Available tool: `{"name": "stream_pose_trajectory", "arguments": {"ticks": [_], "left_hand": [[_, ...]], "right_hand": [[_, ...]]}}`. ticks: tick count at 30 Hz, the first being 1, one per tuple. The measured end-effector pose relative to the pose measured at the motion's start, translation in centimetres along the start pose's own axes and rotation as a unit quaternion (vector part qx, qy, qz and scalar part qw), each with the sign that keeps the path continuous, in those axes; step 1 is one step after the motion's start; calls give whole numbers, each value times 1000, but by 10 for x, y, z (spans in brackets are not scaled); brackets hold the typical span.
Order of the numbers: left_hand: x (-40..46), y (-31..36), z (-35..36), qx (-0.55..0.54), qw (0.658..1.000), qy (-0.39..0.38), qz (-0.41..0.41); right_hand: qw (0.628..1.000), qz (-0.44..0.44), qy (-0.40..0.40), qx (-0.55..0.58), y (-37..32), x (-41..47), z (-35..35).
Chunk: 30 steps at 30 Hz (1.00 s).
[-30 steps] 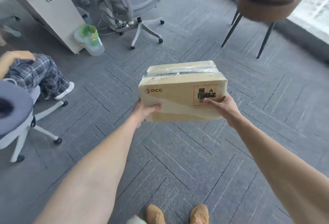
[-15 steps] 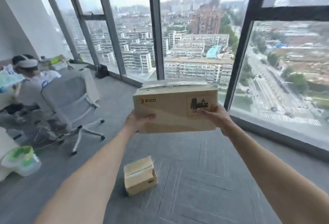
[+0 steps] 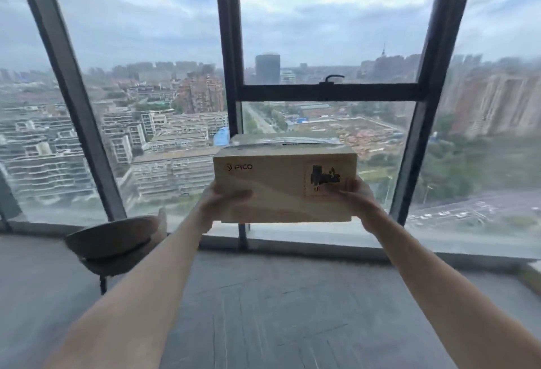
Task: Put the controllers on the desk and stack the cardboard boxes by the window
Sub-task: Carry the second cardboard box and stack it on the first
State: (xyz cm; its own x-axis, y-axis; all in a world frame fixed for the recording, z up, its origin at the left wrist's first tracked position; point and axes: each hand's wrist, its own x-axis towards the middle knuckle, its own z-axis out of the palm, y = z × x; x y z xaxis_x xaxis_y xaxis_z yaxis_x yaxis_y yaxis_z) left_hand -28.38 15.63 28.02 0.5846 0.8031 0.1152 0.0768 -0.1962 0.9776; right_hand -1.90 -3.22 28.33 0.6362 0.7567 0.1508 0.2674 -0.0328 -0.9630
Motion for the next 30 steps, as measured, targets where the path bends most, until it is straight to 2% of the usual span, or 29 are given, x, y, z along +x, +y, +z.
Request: {"name": "stream_pose_trajectory", "arguments": {"ticks": [5,9,13,19,25,30], "left_hand": [[146,10,130,-13,996,-83,18],[236,27,257,-44,987,-148,35],[301,58,400,-57,968,-239,42],[365,93,623,-64,933,-344,86],[441,125,824,-36,915,-392,83],[510,144,941,-30,911,-405,69]], "right_hand": [[994,27,97,-39,25,81,-116],[979,35,191,-65,22,113,-211],[958,23,272,-88,26,127,-314],[921,42,376,-96,84,155,-488],[898,69,421,-108,142,224,-664],[882,88,451,-103,185,298,-767]]}}
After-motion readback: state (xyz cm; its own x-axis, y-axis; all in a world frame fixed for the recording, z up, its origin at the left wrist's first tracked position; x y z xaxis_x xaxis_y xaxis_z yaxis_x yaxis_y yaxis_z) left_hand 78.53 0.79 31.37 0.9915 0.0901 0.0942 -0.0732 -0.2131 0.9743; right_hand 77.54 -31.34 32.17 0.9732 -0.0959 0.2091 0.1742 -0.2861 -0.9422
